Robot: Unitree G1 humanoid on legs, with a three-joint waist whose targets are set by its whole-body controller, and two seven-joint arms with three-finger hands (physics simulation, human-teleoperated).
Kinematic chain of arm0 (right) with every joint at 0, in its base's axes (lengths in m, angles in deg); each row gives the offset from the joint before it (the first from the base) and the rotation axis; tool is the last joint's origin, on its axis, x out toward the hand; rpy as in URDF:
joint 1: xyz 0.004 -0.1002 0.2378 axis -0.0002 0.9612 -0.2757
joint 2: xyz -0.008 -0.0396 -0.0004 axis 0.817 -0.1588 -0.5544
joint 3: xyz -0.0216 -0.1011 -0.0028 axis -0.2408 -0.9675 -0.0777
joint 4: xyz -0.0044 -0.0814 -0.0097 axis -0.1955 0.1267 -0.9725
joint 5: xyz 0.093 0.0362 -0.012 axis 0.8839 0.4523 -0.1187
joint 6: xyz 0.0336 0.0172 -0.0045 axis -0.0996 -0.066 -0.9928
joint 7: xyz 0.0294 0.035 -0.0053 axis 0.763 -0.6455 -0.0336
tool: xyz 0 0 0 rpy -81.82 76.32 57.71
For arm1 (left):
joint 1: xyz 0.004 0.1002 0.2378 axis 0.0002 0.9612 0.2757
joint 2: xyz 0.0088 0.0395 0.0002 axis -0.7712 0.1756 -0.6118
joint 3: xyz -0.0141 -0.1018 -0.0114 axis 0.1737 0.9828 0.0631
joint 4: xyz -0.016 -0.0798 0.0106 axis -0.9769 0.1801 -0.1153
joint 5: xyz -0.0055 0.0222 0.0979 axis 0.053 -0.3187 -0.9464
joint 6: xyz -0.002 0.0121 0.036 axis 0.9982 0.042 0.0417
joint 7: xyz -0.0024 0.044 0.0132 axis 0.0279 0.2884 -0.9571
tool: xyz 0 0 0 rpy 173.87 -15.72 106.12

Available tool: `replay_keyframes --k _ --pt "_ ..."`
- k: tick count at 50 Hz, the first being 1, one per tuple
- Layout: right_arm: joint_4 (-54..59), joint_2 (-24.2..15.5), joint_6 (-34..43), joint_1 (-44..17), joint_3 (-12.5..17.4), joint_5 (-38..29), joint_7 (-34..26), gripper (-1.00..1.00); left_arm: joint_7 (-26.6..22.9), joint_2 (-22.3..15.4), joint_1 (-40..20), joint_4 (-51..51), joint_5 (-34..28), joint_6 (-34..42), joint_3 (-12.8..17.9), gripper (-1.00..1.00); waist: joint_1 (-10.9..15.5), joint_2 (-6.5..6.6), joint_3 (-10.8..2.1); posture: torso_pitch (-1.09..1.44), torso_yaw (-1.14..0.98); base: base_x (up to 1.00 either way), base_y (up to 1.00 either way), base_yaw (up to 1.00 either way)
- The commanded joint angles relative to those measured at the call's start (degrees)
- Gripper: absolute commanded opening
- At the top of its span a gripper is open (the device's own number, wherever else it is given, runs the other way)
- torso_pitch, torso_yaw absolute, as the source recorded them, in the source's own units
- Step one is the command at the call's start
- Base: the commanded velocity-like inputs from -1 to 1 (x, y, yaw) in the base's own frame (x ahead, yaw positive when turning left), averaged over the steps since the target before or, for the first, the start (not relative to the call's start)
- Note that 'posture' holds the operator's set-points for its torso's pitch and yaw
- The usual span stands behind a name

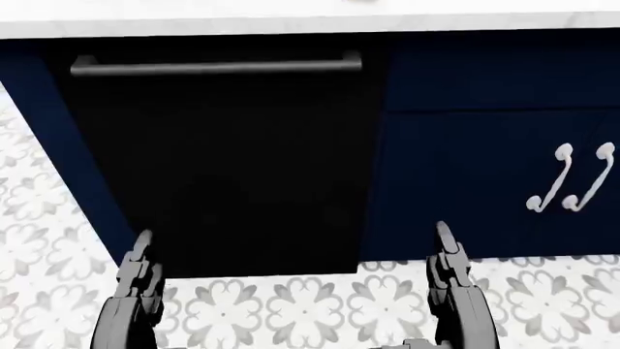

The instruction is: Place the bread in the stand mixer bowl.

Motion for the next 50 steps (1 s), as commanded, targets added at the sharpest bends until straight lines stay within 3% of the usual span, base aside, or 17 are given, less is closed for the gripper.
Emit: replay_keyframes --k 1,2,3,4,5,7,13,16,19,23,24,30,38,44,45,47,50 --pt "-10.26 -1.57 1.94 -0.78 0.05 1.29 -3.14 1.00 -1.99 -2.48 -2.04 13.78 7.06 5.33 5.47 1.00 -0.12 -0.45 -0.05 0.00 0.00 0.00 0.00 0.00" --pt "-10.51 -1.48 2.19 -0.60 0.15 1.02 -3.64 1.00 -2.18 -2.60 -2.07 14.25 7.41 5.85 5.95 1.00 0.20 -0.46 -2.34 0.00 0.00 0.00 0.00 0.00" --pt "-10.39 -1.32 2.12 -0.45 0.19 0.80 -4.01 1.00 -2.18 -2.54 -2.10 14.14 7.26 5.72 6.04 1.00 0.55 -0.07 -3.79 0.00 0.00 0.00 0.00 0.00" --pt "-10.59 -1.21 2.22 -0.40 0.17 0.58 -4.25 1.00 -2.18 -2.48 -2.15 14.15 7.16 5.66 6.04 1.00 0.54 0.02 -1.95 0.00 0.00 0.00 0.00 0.00" --pt "-10.63 -1.11 2.25 -0.36 0.21 0.47 -4.38 1.00 -2.25 -2.46 -2.13 13.97 6.97 5.37 5.99 1.00 0.25 -0.41 -1.14 0.00 0.00 0.00 0.00 0.00" --pt "-10.83 -0.88 2.67 -0.17 0.27 0.54 -4.68 1.00 -2.35 -2.23 -1.81 13.97 6.65 5.00 5.69 1.00 0.40 -0.32 -3.79 0.00 0.00 0.00 0.00 0.00" --pt "-20.71 -1.60 9.24 -0.98 0.68 -0.17 -5.45 1.00 -1.70 -3.44 -2.86 25.14 9.85 15.25 8.16 1.00 0.60 0.10 -4.76 0.00 0.00 0.00 0.00 0.00" --pt "-27.78 -3.44 17.80 -5.27 4.57 1.92 -6.35 1.00 -3.30 -5.80 -4.35 28.74 11.17 18.07 11.70 1.00 0.46 0.11 -4.68 0.00 0.00 0.00 0.00 0.00" --pt "-33.15 -6.43 26.28 -11.08 9.27 4.92 -6.45 1.00 -3.68 -9.92 -8.60 30.47 15.16 22.61 18.30 1.00 0.50 0.17 -4.79 0.00 0.00 0.00 0.00 0.00" --pt "-35.42 -9.41 30.50 -14.23 12.67 7.13 -6.33 1.00 -1.06 -15.18 -14.01 31.81 20.09 27.80 24.06 1.00 0.44 0.33 -4.80 0.00 0.00 0.00 0.00 0.00" --pt "-36.04 -10.09 31.73 -14.99 13.43 7.87 -6.25 1.00 -0.78 -16.56 -14.59 31.16 18.80 25.67 24.05 1.00 0.42 0.32 -4.78 0.00 0.00 0.00 0.00 0.00" --pt "-36.60 -17.92 40.48 -24.34 19.87 14.17 -4.14 1.00 2.85 -24.16 -19.25 32.50 25.08 32.91 29.10 1.00 0.36 0.46 -4.46 0.00 0.00 0.00 0.00 0.00" --pt "-30.34 -28.85 42.08 -32.83 24.08 20.51 -2.12 1.00 5.24 -30.82 -21.50 29.60 30.49 33.93 33.31 1.00 0.22 0.75 -3.21 0.00 0.00 0.00 0.00 0.00" --pt "-30.04 -31.07 40.69 -32.58 23.75 22.96 -1.04 1.00 9.00 -34.08 -23.09 31.75 35.47 37.42 34.43 1.00 0.22 0.58 -2.81 0.00 0.00 0.00 0.00 0.00" --pt "-30.07 -31.28 40.71 -32.53 23.87 23.27 -1.02 1.00 9.30 -34.53 -23.18 31.93 36.14 37.66 34.62 1.00 0.22 0.78 -4.12 0.00 0.00 0.13 0.00 0.00" --pt "-30.29 -31.67 40.91 -32.65 24.03 23.85 -0.94 1.00 9.74 -35.12 -23.24 31.73 36.84 37.65 34.76 1.00 0.26 0.75 -2.43 0.00 0.00 0.14 0.00 0.00" --pt "-30.23 -32.17 41.00 -33.09 24.04 24.56 -0.63 1.00 10.66 -36.07 -23.41 32.30 38.67 38.69 35.32 1.00 0.29 0.28 -1.45 0.00 0.00 0.25 0.00 0.00"
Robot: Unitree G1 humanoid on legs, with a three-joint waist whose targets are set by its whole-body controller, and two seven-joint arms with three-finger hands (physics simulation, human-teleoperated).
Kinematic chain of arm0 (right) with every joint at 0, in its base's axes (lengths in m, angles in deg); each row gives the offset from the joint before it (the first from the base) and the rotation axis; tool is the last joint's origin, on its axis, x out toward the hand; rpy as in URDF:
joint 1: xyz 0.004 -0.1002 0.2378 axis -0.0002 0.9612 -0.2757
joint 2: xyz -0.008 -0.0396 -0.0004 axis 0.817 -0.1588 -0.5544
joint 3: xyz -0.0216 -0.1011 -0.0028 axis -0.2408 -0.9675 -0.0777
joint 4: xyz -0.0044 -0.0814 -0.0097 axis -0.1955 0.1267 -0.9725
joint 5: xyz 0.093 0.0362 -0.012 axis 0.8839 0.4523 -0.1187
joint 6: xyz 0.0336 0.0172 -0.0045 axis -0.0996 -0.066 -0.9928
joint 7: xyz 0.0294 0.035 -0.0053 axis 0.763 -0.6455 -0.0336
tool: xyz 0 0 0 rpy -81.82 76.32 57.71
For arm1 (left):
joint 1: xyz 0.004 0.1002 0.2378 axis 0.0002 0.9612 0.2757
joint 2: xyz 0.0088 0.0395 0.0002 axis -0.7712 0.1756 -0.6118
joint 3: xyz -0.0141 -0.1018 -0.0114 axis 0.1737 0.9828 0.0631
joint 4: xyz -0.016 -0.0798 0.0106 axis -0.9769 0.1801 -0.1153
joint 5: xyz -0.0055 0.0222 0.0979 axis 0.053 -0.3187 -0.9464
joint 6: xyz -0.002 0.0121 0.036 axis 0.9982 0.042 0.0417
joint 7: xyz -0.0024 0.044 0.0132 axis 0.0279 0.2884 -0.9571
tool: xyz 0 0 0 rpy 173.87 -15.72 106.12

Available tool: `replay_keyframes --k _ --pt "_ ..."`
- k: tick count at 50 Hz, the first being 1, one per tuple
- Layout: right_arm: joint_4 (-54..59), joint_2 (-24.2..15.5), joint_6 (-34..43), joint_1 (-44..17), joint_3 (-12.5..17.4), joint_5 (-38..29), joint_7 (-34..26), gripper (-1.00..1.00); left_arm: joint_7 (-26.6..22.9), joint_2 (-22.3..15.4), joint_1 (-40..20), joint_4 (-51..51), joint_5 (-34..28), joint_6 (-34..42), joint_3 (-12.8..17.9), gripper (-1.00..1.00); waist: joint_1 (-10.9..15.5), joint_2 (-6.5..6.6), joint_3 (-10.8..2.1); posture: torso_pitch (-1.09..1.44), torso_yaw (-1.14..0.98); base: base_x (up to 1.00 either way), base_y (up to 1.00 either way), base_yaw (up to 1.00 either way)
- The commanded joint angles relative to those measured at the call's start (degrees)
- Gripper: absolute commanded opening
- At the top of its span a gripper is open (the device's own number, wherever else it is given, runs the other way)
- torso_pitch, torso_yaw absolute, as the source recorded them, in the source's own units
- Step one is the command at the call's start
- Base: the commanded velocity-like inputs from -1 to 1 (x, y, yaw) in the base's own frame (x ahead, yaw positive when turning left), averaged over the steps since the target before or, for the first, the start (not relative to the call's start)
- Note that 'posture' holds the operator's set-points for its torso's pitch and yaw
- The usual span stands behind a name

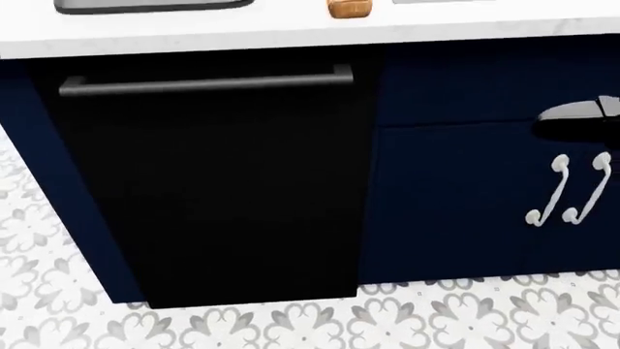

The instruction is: Place the bread in the stand mixer bowl.

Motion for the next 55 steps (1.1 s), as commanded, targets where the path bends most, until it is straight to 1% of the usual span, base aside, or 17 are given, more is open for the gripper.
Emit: replay_keyframes --k 1,3,9,14,16,17,19,25,27,29,30,32,38,43,44,47,55 --pt "-1.42 -1.28 -1.75 -1.56 1.35 0.35 0.66 1.00 0.79 -1.55 -1.47 1.54 1.55 -0.97 0.76 1.00 -0.23 0.18 -0.35 0.00 0.00 0.27 0.00 0.00" --pt "-1.38 -1.27 -1.69 -1.44 1.41 0.82 0.88 1.00 1.04 -1.75 -1.50 0.78 1.63 -1.63 0.41 1.00 -0.28 -0.85 -0.19 0.00 0.00 0.28 0.00 0.00" --pt "-2.04 -1.44 -0.73 -1.39 1.64 2.34 1.48 1.00 1.50 -2.41 -1.12 0.56 2.31 -1.84 0.67 1.00 -0.34 -0.37 -1.23 0.00 0.00 0.27 0.00 0.00" --pt "-2.14 -1.90 -0.48 -1.40 1.78 3.24 1.66 1.00 2.21 -2.99 -1.46 0.49 3.46 -1.36 1.05 1.00 -0.77 2.55 -0.62 0.00 0.00 0.27 0.01 0.00" --pt "-2.33 -2.01 -0.30 -1.29 1.83 3.65 1.74 1.00 2.30 -3.08 -1.26 0.60 3.62 -1.53 1.01 1.00 -0.97 6.01 -1.71 0.00 0.00 0.27 0.05 0.00" --pt "-2.37 -2.11 -0.30 -1.33 1.83 3.73 1.75 1.00 2.35 -3.12 -1.24 0.59 3.68 -1.57 1.01 1.00 -0.28 4.13 -1.36 0.00 0.00 0.27 0.08 0.00" --pt "-2.54 -2.35 0.13 -1.49 1.88 4.15 1.77 1.00 2.32 -3.75 -1.49 0.09 3.95 -1.55 1.34 1.00 -0.38 4.57 -0.90 0.00 0.00 0.27 0.08 0.00" --pt "-2.59 -3.16 0.49 -1.82 1.91 4.62 1.77 1.00 2.73 -4.42 -1.47 -0.19 4.52 -1.81 1.52 1.00 0.31 1.51 -0.97 0.00 0.00 0.27 0.08 0.00" --pt "-2.46 -3.41 0.56 -1.84 2.20 4.78 1.65 1.00 2.90 -4.64 -1.67 -0.28 4.65 -1.79 1.50 1.00 0.61 -0.20 -1.07 0.00 0.00 0.27 0.08 0.00" --pt "-2.35 -3.58 0.70 -2.25 2.19 4.92 1.90 1.00 3.05 -4.73 -1.73 -0.33 4.85 -1.80 1.47 1.00 0.72 -3.56 -2.22 0.00 0.00 0.27 0.08 0.00" --pt "-2.39 -3.56 0.79 -2.21 2.24 5.08 2.02 1.00 3.13 -4.70 -1.66 -0.57 4.87 -1.86 1.52 1.00 0.04 -1.09 -1.51 0.00 0.00 0.27 0.09 0.00" --pt "-2.41 -3.74 1.22 -2.54 2.28 5.46 2.25 1.00 3.38 -4.91 -1.81 -0.52 5.27 -1.61 1.61 1.00 -0.05 -2.48 -1.30 0.00 0.00 0.27 0.13 0.00" --pt "-2.67 -4.53 1.29 -3.28 2.53 6.51 2.94 1.00 4.62 -5.32 -2.19 -0.66 6.92 -0.92 1.68 1.00 -0.55 -0.57 -1.04 0.00 0.00 0.24 0.18 0.00" --pt "-2.51 -5.40 1.69 -3.50 2.97 7.72 3.65 1.00 5.26 -5.84 -1.98 -0.87 8.04 -0.74 2.01 1.00 -1.00 4.91 -2.63 0.00 0.00 0.19 0.23 0.00" --pt "-2.66 -5.49 1.71 -3.42 2.94 7.92 3.71 1.00 5.45 -6.10 -2.14 -0.98 8.16 -0.72 2.03 1.00 -1.15 4.75 -3.58 0.00 0.00 0.14 0.27 0.00" --pt "-2.77 -5.67 1.80 -3.42 2.97 8.31 3.87 1.00 5.54 -6.13 -1.97 -1.01 8.37 -0.87 2.01 1.00 -0.09 4.66 -1.64 0.00 0.00 0.14 0.28 0.00" --pt "-2.50 -5.84 1.37 -3.21 2.93 8.53 4.17 1.00 5.69 -6.17 -1.62 -1.28 8.34 -1.39 2.10 1.00 0.55 -1.19 -1.49 0.00 0.00 0.11 0.29 0.00"
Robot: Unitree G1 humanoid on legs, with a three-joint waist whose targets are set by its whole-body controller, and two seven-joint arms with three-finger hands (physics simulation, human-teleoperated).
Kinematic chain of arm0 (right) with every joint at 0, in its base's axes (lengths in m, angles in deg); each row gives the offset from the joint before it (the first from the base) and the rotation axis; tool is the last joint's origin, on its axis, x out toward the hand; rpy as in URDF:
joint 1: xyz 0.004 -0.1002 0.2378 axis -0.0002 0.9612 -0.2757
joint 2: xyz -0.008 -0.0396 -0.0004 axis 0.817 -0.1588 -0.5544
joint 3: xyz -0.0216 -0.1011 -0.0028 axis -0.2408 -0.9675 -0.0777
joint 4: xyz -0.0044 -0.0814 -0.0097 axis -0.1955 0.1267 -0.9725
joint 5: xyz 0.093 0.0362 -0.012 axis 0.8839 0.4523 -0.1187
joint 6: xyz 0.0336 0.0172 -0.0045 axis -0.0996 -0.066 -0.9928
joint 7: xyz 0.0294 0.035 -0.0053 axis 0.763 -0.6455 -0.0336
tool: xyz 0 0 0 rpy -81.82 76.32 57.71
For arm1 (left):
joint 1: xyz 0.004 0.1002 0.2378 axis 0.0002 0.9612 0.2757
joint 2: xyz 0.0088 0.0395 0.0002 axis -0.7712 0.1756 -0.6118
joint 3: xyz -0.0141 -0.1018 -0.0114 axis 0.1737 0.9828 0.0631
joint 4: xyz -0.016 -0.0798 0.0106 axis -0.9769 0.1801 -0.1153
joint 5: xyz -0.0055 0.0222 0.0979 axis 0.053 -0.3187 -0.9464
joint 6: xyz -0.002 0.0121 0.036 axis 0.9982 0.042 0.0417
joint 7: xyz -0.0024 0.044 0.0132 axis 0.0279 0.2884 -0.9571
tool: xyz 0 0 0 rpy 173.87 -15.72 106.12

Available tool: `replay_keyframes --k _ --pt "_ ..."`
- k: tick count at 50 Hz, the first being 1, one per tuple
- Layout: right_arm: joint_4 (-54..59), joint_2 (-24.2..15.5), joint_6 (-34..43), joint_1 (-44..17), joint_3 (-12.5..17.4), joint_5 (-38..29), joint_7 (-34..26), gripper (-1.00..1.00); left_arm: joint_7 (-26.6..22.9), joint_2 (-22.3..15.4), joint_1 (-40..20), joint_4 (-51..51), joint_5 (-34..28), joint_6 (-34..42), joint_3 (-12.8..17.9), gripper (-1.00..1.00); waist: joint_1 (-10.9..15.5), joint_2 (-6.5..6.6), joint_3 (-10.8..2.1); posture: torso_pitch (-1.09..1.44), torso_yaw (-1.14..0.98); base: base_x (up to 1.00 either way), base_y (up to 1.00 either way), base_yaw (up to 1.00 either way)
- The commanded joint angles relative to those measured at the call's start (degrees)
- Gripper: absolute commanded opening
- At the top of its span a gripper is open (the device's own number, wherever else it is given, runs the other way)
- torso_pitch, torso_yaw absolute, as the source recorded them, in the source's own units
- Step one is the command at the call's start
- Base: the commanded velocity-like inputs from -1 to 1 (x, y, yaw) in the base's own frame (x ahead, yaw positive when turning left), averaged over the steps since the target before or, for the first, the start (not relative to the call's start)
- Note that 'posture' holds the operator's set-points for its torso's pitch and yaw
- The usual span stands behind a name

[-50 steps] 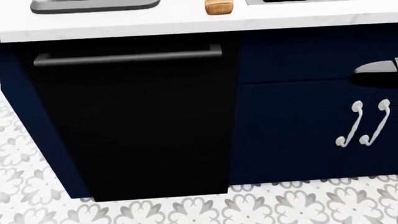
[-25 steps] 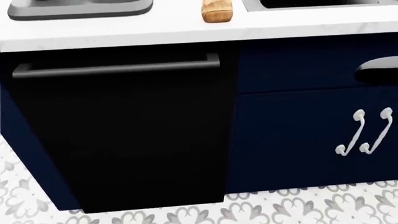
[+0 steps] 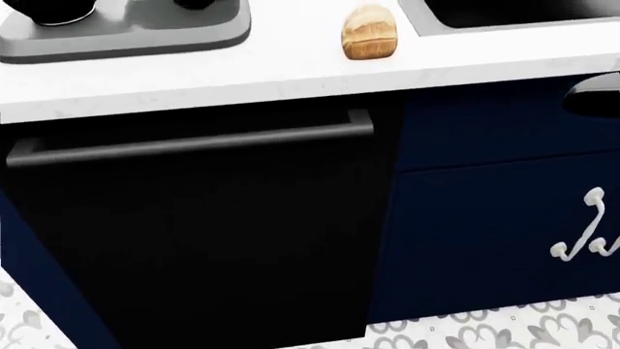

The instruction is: Place the bread in the stand mixer bowl.

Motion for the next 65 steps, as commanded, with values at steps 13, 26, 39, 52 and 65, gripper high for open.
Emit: replay_keyframes --k 13,26,39,52,65 --pt "-0.36 -2.01 -0.97 -2.13 0.88 1.10 0.72 1.00 0.46 -1.97 -1.32 1.04 1.44 -1.10 1.03 1.00 -1.63 4.83 -1.05 0.00 0.00 0.09 0.30 0.00" --pt "-0.29 -2.53 -1.22 -2.03 0.92 1.80 0.92 1.00 1.38 -2.69 -1.54 0.70 2.86 -0.99 1.09 1.00 -0.72 1.25 -0.74 0.00 0.00 0.09 0.30 0.00" --pt "-0.40 -2.89 -1.66 -1.46 1.06 1.52 0.34 1.00 0.80 -2.49 -1.02 0.99 1.97 -1.36 1.08 1.00 -1.78 5.27 -0.90 0.00 0.00 0.09 0.28 0.00" --pt "-0.55 -2.67 -1.50 -1.51 1.13 1.00 -0.22 1.00 0.89 -2.63 -1.02 1.29 2.28 -1.10 1.42 1.00 -0.38 2.87 -0.81 0.00 0.00 0.13 0.01 0.00" --pt "-0.23 -2.86 -1.43 -1.90 1.09 1.12 -0.17 1.00 0.80 -2.82 -0.97 0.95 2.28 -1.40 1.44 1.00 -0.92 1.95 -0.64 0.00 0.00 0.14 0.00 0.00"
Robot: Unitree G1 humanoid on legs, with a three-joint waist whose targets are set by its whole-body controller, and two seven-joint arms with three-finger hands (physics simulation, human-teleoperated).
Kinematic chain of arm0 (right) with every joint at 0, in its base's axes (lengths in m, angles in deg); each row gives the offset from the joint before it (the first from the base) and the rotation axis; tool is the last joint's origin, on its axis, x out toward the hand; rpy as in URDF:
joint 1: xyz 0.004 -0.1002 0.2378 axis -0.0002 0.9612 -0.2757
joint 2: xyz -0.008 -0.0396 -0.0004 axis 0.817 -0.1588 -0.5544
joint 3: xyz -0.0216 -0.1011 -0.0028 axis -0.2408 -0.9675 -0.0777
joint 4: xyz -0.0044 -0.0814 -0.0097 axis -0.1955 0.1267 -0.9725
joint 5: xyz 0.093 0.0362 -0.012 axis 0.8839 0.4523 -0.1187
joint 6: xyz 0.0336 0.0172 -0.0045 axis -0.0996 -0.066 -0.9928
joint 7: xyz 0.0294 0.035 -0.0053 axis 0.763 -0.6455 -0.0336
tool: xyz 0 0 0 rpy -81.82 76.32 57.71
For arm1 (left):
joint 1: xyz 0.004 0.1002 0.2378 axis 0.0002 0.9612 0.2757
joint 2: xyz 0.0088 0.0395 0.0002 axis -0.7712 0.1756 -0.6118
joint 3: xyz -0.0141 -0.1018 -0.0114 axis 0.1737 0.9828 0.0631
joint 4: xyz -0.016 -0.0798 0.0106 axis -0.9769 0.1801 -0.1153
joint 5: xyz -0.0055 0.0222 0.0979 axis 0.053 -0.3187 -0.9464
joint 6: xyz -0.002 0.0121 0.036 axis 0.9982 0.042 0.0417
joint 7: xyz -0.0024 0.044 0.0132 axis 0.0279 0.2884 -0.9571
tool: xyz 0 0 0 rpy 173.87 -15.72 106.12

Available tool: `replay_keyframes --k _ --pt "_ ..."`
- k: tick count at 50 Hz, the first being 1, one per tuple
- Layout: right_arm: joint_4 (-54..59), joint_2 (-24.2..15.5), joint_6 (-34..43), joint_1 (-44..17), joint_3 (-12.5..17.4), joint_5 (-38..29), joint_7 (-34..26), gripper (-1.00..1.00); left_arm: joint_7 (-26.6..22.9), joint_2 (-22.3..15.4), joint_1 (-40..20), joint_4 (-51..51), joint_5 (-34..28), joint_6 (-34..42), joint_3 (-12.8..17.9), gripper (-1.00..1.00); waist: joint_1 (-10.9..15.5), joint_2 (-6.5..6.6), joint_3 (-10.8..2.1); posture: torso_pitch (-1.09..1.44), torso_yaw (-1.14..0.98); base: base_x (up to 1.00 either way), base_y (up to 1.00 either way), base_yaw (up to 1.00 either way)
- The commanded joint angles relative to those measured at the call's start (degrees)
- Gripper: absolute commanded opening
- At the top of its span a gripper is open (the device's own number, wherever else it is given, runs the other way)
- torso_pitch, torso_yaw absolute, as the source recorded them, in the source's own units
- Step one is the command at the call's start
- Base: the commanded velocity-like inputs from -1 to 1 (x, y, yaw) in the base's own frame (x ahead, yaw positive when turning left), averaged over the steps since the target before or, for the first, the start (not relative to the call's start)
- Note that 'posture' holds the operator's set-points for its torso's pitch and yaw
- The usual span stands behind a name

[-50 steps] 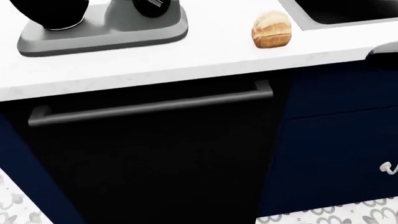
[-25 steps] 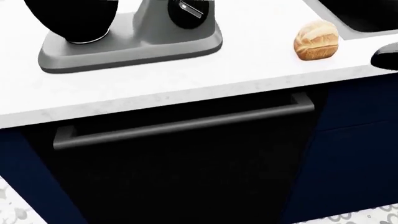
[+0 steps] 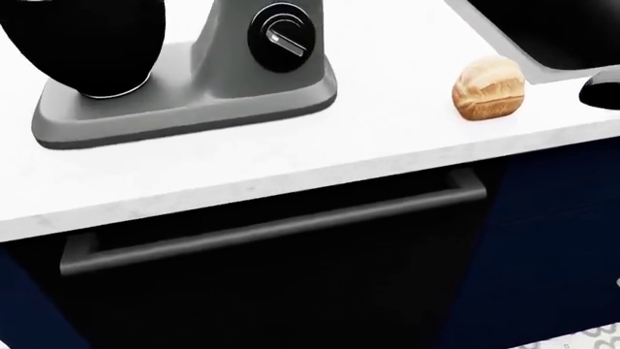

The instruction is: Place the bread in the stand mixer bowl.

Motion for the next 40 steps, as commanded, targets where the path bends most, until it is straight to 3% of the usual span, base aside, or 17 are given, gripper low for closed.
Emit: replay_keyframes --k 1,3,5,6,7,8,10,13,17,18,19,20,26,28,30,33,40 --pt "-1.46 -0.77 -1.87 -1.37 0.45 0.39 -0.28 1.00 0.14 -1.32 -1.12 1.01 -0.32 -1.87 1.36 1.00 0.16 -0.04 -0.63 0.00 0.00 0.14 0.00 0.00" --pt "-1.77 -0.85 -1.48 -1.41 0.61 0.65 -0.10 1.00 0.06 -1.30 -0.97 1.03 -0.33 -1.90 1.45 1.00 -0.14 1.71 -0.78 0.00 0.00 0.14 0.00 0.00" --pt "-1.64 -0.93 -1.55 -1.51 0.56 0.67 -0.08 1.00 0.10 -1.39 -1.07 0.96 -0.26 -1.83 1.49 1.00 -0.39 5.24 -1.74 0.00 0.00 0.14 0.00 0.00" --pt "-1.63 -1.01 -1.53 -1.56 0.56 0.72 -0.07 1.00 0.14 -1.43 -1.10 0.99 -0.20 -1.79 1.51 1.00 0.24 2.88 -1.18 0.00 0.00 0.15 0.00 0.00" --pt "-1.70 -1.02 -1.52 -1.44 0.66 0.79 -0.06 1.00 0.23 -1.55 -1.20 0.94 -0.06 -1.71 1.62 1.00 0.07 3.93 -1.00 0.00 0.00 0.15 0.00 0.00" --pt "-1.66 -1.05 -1.51 -1.44 0.64 0.80 -0.02 1.00 0.28 -1.56 -1.14 0.99 0.08 -1.64 1.71 1.00 0.25 3.76 -0.92 0.00 0.00 0.13 0.00 0.00" --pt "-1.70 -1.13 -1.22 -1.69 0.69 1.09 0.22 1.00 0.42 -1.72 -1.27 0.81 0.23 -1.64 1.72 1.00 0.52 2.73 -1.46 0.00 0.00 0.14 0.05 0.00" --pt "-1.53 -1.37 -1.12 -2.07 0.57 1.39 0.34 1.00 0.63 -2.03 -1.33 0.63 0.55 -1.58 1.92 1.00 0.73 0.59 -0.64 0.00 0.00 0.14 0.08 0.00" --pt "-1.18 -2.04 -0.92 -2.71 0.73 1.99 0.62 1.00 1.12 -2.11 -1.36 0.83 1.00 -1.53 1.73 1.00 0.83 -4.35 -1.32 0.00 0.00 0.14 0.09 0.00" --pt "-1.08 -2.18 -0.98 -2.72 0.75 2.05 0.65 1.00 1.20 -2.10 -1.37 0.79 1.06 -1.53 1.68 1.00 0.33 -2.29 -1.20 0.00 0.00 0.14 0.09 0.00" --pt "-0.91 -2.28 -1.06 -2.76 0.74 2.11 0.62 1.00 1.30 -2.16 -1.43 0.82 1.23 -1.44 1.72 1.00 0.65 -3.24 -1.23 0.00 0.00 0.13 0.09 0.00" --pt "-0.98 -2.32 -1.04 -2.68 0.77 2.21 0.71 1.00 1.30 -2.23 -1.36 0.75 1.28 -1.47 1.83 1.00 0.31 -3.04 -1.46 0.00 0.00 0.14 0.11 0.00" --pt "-1.00 -2.58 -1.15 -2.44 0.89 2.57 0.83 1.00 1.35 -2.30 -1.03 0.82 1.43 -1.58 1.97 1.00 0.02 -0.53 -0.72 0.00 0.00 0.14 0.13 0.00" --pt "-1.45 -2.64 -0.83 -2.29 1.15 3.03 1.05 1.00 1.42 -2.39 -1.01 0.85 1.66 -1.49 2.13 1.00 -0.32 1.41 -0.85 0.00 0.00 0.14 0.14 0.00" --pt "-1.27 -2.74 -0.93 -2.32 1.12 3.11 1.12 1.00 1.40 -2.40 -1.07 0.67 1.65 -1.58 2.01 1.00 -0.57 4.90 -1.73 0.00 0.00 0.14 0.14 0.00" --pt "-1.15 -2.77 -1.11 -2.25 1.06 3.15 1.16 1.00 1.32 -2.37 -1.06 0.45 1.43 -1.81 1.88 1.00 -0.10 4.13 -0.97 0.00 0.00 0.14 0.15 0.00" --pt "-0.88 -2.97 -1.33 -2.31 0.93 3.25 1.22 1.00 1.38 -2.82 -1.18 -0.01 1.58 -1.97 2.08 1.00 0.60 -0.23 -0.78 0.00 0.00 0.14 0.16 0.00"
